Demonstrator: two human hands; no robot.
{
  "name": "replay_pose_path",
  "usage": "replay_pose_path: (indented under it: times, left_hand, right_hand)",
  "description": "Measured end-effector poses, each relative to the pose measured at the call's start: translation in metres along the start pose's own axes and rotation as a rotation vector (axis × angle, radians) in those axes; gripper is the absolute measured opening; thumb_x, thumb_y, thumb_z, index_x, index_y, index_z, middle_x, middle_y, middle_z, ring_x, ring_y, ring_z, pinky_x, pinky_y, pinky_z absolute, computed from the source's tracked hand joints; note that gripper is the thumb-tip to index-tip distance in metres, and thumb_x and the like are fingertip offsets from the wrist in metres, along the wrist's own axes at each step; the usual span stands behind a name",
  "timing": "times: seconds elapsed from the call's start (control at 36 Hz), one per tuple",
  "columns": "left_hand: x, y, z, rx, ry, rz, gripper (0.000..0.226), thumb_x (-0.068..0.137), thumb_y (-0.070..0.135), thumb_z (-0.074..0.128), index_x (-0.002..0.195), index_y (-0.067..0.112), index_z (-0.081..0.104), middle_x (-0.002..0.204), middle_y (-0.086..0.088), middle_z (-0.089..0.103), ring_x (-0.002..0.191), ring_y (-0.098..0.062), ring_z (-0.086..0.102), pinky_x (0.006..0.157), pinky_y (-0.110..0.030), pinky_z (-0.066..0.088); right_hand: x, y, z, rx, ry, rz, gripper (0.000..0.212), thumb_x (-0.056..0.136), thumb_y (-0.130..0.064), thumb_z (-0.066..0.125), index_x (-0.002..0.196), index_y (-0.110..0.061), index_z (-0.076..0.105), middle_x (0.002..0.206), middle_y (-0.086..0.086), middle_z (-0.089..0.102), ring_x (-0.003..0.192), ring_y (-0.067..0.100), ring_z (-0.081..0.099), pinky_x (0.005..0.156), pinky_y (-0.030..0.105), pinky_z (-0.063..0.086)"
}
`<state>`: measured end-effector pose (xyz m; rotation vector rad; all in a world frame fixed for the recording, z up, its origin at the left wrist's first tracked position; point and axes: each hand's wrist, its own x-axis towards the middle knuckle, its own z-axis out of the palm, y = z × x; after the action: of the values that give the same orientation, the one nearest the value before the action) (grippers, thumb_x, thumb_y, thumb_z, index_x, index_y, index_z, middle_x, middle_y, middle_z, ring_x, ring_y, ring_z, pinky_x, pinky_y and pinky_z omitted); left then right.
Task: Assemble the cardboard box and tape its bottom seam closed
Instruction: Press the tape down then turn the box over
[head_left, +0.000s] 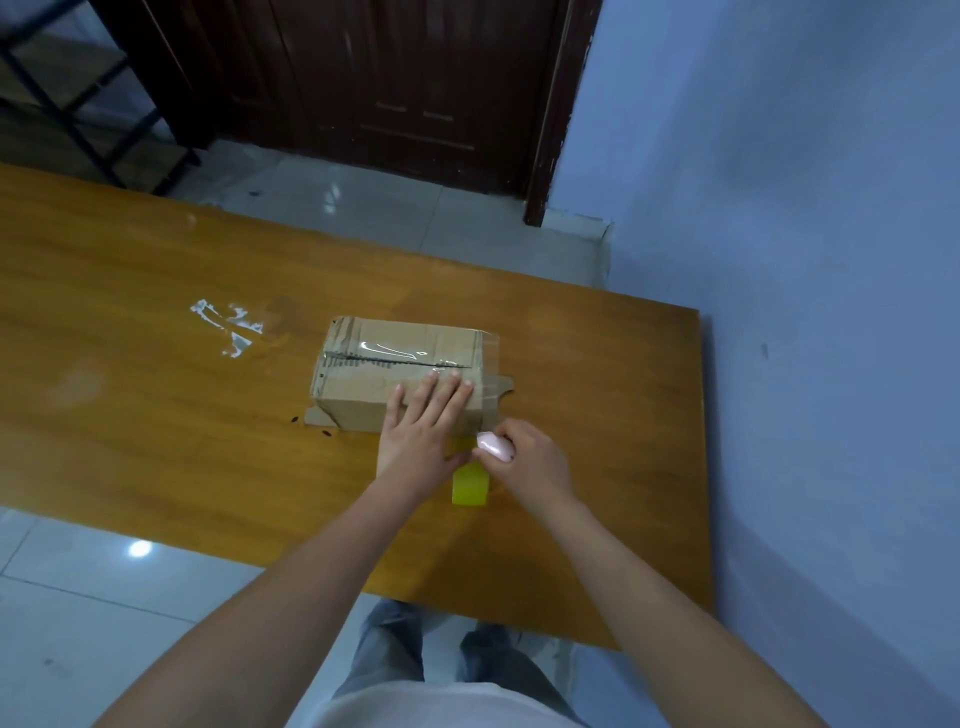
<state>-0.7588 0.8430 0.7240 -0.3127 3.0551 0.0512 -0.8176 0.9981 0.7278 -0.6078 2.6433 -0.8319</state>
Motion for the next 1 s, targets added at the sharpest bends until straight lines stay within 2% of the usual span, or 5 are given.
replay_pose_path:
  times: [0.25, 0.47, 0.83, 0.92, 1.0]
  left_hand:
    - [0.0, -0.002, 0.002, -0.015, 0.008, 0.008, 0.095, 0.082, 0.063, 0.051, 0.146, 0.033, -0.012, 0.159, 0.01, -0.001, 0.146, -0.015, -0.004, 0.112, -0.041, -0.015]
    - [0.0, -0.002, 0.002, -0.048, 0.034, 0.015, 0.092, 0.08, 0.058, 0.058, 0.149, 0.031, 0.003, 0.158, 0.008, 0.012, 0.146, -0.017, 0.006, 0.115, -0.044, -0.004]
    - [-0.001, -0.002, 0.002, -0.019, 0.048, 0.036, 0.096, 0.078, 0.067, 0.053, 0.149, 0.028, 0.002, 0.159, 0.006, 0.008, 0.146, -0.019, 0.004, 0.115, -0.046, -0.004]
    - [0.0, -0.001, 0.002, -0.024, 0.041, 0.03, 0.096, 0.079, 0.068, 0.053, 0.149, 0.028, 0.002, 0.159, 0.006, 0.008, 0.146, -0.019, 0.003, 0.115, -0.046, -0.006]
    - [0.0, -0.001, 0.002, -0.035, 0.038, 0.027, 0.095, 0.079, 0.068, 0.053, 0.149, 0.028, 0.003, 0.159, 0.007, 0.008, 0.146, -0.019, 0.003, 0.114, -0.045, -0.008]
  right_hand:
    - [-0.003, -0.007, 0.001, -0.042, 0.035, 0.006, 0.033, 0.079, -0.048, 0.066, 0.091, -0.018, 0.058, 0.096, -0.004, 0.062, 0.089, 0.018, 0.059, 0.062, 0.027, 0.033]
    - [-0.002, -0.013, 0.003, -0.052, 0.063, 0.044, 0.033, 0.081, -0.048, 0.064, 0.09, -0.017, 0.058, 0.096, -0.001, 0.063, 0.089, 0.022, 0.06, 0.062, 0.028, 0.032]
    - [0.001, 0.004, 0.001, -0.005, 0.168, 0.207, 0.032, 0.08, -0.047, 0.065, 0.086, -0.017, 0.055, 0.088, 0.0, 0.064, 0.083, 0.023, 0.059, 0.058, 0.027, 0.028]
    - [0.001, 0.025, -0.004, -0.042, 0.102, 0.261, 0.032, 0.084, -0.047, 0.061, 0.092, -0.016, 0.057, 0.095, 0.001, 0.063, 0.087, 0.023, 0.059, 0.06, 0.027, 0.032]
    - [-0.002, 0.051, -0.003, -0.115, 0.013, 0.325, 0.036, 0.09, -0.042, 0.056, 0.107, -0.011, 0.058, 0.112, 0.007, 0.059, 0.104, 0.026, 0.057, 0.069, 0.031, 0.042]
